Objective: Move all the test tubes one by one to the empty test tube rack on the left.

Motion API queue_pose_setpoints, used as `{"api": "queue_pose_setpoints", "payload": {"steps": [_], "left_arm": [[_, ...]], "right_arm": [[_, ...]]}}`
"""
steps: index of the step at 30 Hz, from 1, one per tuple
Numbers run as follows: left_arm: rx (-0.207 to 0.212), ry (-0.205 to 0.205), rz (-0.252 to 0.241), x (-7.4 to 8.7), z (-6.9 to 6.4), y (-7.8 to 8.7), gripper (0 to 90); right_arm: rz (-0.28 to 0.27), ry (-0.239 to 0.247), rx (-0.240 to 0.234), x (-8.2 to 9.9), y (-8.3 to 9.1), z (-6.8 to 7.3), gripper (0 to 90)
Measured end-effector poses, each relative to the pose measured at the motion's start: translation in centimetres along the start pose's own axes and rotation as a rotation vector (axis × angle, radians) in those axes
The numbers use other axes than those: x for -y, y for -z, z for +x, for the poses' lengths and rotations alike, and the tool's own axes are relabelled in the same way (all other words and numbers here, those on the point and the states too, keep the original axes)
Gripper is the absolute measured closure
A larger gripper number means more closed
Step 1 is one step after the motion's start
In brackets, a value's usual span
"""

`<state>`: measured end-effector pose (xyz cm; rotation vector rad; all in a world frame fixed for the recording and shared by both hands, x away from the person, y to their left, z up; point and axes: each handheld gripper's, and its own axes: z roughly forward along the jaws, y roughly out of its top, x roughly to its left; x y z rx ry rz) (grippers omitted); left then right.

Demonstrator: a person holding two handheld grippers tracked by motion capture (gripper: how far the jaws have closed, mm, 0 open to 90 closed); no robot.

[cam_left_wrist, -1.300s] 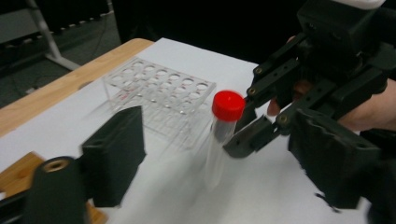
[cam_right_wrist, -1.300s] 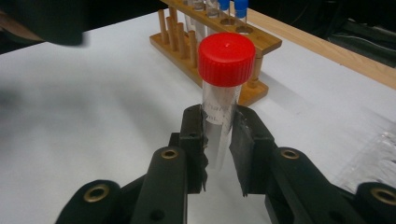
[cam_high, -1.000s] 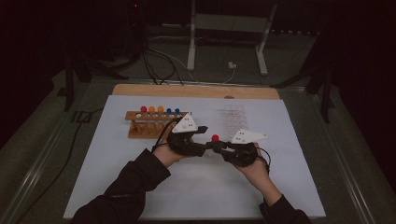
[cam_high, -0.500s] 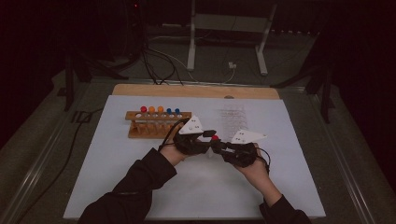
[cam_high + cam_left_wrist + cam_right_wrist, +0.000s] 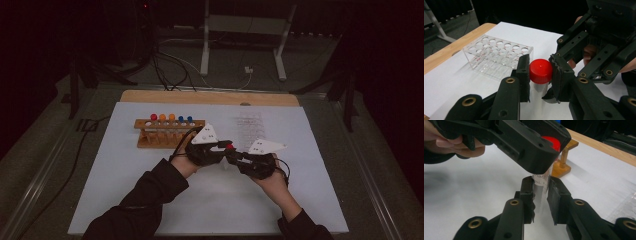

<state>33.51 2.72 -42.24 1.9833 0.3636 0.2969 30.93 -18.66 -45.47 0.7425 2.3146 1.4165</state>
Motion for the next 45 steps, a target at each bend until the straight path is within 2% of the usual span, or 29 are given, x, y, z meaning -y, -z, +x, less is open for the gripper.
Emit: {"api": "queue_pose_setpoints", "payload": {"steps": [1,2,4,10,16,20,21,30,39,45], "left_arm": [[-0.006,-0.002,0.003,0.0,0.0,0.0,71.6],[-0.01,-0.001,0.001,-0.1,0.1,0.2,71.6],[-0.015,0.002,0.0,0.0,0.2,0.4,71.6],[-0.034,0.007,0.011,0.2,0.5,1.5,71.6],[-0.052,0.013,0.014,0.5,0.7,3.0,71.6],[-0.07,0.009,0.03,0.8,0.8,4.5,71.6],[-0.078,0.005,0.033,0.8,0.9,4.9,71.6],[-0.153,0.026,0.05,1.6,1.7,8.5,71.6],[-0.233,0.047,0.077,2.8,2.8,12.0,71.6],[-0.304,0.058,0.087,3.2,3.8,14.4,71.6]], "right_arm": [[-0.003,-0.004,-0.008,0.0,0.0,-0.1,68.6],[-0.005,-0.01,-0.013,0.0,0.0,-0.1,58.6],[-0.01,-0.014,-0.008,0.0,0.1,-0.1,50.2],[-0.027,-0.023,0.008,-0.1,0.6,-0.4,33.0],[-0.012,-0.038,0.031,0.0,0.4,-0.5,14.8],[-0.021,-0.071,0.026,-0.1,0.5,-0.6,7.1],[-0.023,-0.069,0.013,-0.1,0.6,-0.6,4.2],[-0.031,-0.051,-0.03,-0.3,0.7,-0.4,0.0],[-0.063,-0.041,-0.028,-0.5,1.1,-0.1,0.0],[-0.074,-0.041,-0.026,-0.6,1.3,-0.2,0.0]]}}
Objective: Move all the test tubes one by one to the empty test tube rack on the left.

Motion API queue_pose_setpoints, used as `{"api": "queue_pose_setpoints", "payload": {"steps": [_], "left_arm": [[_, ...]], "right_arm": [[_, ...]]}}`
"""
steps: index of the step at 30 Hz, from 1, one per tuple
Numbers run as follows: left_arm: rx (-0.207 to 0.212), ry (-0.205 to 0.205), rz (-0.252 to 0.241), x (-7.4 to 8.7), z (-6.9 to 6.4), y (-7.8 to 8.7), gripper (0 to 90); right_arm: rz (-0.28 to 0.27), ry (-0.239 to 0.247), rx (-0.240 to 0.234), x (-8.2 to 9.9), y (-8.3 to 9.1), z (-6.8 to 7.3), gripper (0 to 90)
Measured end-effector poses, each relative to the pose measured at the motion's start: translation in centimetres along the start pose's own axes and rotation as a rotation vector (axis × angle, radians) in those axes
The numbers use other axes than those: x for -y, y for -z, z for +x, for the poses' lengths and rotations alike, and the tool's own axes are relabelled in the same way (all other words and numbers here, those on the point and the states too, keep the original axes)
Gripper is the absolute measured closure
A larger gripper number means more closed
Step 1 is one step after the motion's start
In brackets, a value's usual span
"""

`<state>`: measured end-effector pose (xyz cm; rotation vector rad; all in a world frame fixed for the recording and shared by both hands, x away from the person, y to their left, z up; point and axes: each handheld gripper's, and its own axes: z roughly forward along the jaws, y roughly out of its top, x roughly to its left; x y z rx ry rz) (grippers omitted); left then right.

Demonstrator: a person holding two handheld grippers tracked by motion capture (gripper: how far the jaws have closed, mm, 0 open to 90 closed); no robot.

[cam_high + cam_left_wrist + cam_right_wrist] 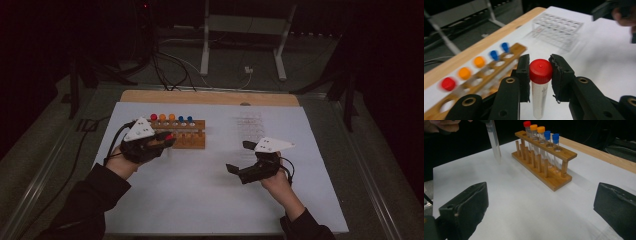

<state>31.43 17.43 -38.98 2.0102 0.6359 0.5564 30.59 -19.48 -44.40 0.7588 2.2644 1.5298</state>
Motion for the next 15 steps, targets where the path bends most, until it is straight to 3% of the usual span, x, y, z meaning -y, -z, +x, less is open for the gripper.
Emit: {"api": "queue_pose_setpoints", "payload": {"steps": [7,15], "left_arm": [[-0.105,0.022,-0.011,-0.1,2.6,1.5,71.6],[-0.211,0.064,-0.036,-0.3,5.4,1.6,71.6]], "right_arm": [[-0.001,-0.001,0.003,0.0,-0.1,0.1,0.0],[0.002,-0.002,0.003,0.1,-0.1,0.0,0.0]]}}
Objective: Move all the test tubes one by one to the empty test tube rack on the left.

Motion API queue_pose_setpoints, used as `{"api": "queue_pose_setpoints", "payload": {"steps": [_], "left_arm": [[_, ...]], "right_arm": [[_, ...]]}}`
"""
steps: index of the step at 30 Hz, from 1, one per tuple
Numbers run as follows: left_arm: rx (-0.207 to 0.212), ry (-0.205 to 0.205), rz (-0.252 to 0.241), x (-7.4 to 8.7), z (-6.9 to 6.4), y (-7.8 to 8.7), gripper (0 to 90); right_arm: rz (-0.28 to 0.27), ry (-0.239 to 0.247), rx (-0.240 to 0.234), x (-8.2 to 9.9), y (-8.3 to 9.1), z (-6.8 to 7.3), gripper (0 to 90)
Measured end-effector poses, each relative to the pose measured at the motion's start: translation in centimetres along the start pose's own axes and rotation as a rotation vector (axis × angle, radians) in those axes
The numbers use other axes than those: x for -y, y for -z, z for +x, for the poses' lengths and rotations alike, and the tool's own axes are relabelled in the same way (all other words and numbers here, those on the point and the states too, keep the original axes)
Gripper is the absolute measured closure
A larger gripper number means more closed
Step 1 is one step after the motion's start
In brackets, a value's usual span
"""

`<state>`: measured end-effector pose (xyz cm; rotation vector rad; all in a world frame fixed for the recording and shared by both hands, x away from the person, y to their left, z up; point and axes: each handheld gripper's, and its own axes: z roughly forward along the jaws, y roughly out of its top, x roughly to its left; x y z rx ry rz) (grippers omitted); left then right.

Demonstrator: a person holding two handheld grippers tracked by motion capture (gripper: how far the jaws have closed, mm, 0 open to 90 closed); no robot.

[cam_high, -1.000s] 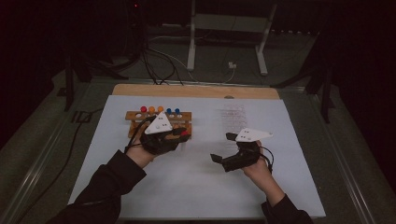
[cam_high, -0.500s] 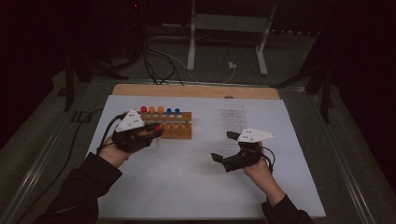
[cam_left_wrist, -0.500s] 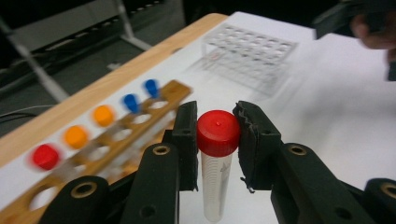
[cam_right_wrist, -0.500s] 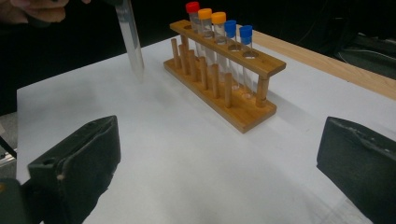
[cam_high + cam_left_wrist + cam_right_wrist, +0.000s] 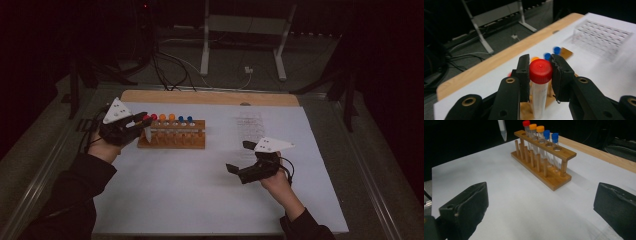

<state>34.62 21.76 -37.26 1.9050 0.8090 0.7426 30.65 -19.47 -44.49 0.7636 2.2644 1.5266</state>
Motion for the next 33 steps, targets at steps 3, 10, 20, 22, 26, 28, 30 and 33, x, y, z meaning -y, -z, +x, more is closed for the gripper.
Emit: {"api": "queue_pose_setpoints", "payload": {"steps": [3,10,20,22,26,28,30,33], "left_arm": [[-0.035,0.014,-0.007,-0.2,0.8,-0.7,71.6],[-0.099,0.03,-0.005,-0.3,2.0,-2.6,71.6],[-0.162,0.101,-0.041,0.9,3.9,-4.9,71.6],[-0.172,0.1,-0.021,1.3,3.9,-5.4,71.6],[-0.163,0.124,0.007,2.3,4.0,-6.2,71.6],[-0.16,0.132,0.019,2.8,4.0,-6.5,71.6],[-0.156,0.144,0.029,3.2,4.0,-6.8,71.6],[-0.146,0.151,0.05,3.9,3.9,-7.3,71.5]], "right_arm": [[0.0,-0.002,-0.001,0.0,0.0,0.0,0.0],[0.003,-0.007,-0.001,0.1,0.0,-0.2,0.0],[0.013,-0.012,-0.003,0.3,-0.2,-0.3,0.0],[0.013,-0.013,-0.004,0.3,-0.2,-0.3,0.0],[0.015,-0.016,-0.006,0.3,-0.1,-0.4,0.0],[0.015,-0.016,-0.006,0.3,-0.1,-0.4,0.0],[0.012,-0.013,-0.008,0.3,-0.1,-0.4,0.0],[0.011,-0.019,-0.009,0.3,0.0,-0.5,0.0]]}}
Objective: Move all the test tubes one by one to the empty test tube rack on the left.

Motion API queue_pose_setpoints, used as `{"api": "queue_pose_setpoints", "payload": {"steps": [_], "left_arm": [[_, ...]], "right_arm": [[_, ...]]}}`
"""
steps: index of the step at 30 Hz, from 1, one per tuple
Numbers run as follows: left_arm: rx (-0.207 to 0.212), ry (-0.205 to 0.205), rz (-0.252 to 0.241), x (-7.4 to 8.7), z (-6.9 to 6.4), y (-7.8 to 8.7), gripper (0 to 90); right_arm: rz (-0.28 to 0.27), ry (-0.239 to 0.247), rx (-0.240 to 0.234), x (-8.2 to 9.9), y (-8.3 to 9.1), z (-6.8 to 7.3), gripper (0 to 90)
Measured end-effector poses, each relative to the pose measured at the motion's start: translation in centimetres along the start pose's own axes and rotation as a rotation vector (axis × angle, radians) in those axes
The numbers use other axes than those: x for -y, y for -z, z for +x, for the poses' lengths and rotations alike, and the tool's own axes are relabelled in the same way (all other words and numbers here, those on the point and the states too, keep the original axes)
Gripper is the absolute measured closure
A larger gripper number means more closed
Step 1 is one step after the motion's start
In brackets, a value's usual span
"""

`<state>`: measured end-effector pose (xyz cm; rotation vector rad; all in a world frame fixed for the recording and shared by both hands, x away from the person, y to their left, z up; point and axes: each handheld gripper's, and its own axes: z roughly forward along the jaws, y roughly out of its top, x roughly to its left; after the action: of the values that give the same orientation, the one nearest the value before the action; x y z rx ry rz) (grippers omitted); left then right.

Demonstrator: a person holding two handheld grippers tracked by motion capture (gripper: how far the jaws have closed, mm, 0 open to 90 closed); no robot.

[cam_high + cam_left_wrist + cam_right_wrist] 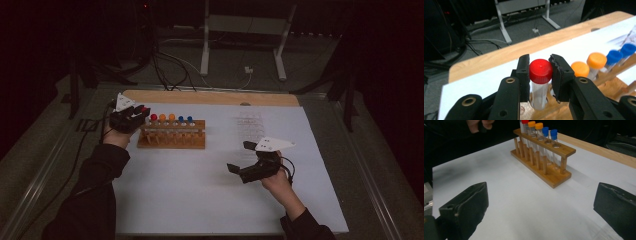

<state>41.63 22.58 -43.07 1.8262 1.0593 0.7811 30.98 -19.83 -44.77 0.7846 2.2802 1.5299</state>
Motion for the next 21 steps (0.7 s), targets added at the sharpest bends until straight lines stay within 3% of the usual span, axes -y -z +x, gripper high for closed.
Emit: {"api": "queue_pose_setpoints", "payload": {"steps": [6,14,21], "left_arm": [[0.014,0.022,0.012,1.2,-0.1,-0.8,71.4],[0.012,0.056,0.019,1.3,0.4,-0.5,70.0],[0.039,0.068,0.012,0.5,0.6,1.4,45.0]], "right_arm": [[0.0,-0.005,0.001,0.0,0.0,-0.1,0.0],[0.005,-0.003,0.002,0.0,0.0,-0.1,0.0],[0.001,-0.007,0.005,0.0,0.2,-0.2,0.0]]}}
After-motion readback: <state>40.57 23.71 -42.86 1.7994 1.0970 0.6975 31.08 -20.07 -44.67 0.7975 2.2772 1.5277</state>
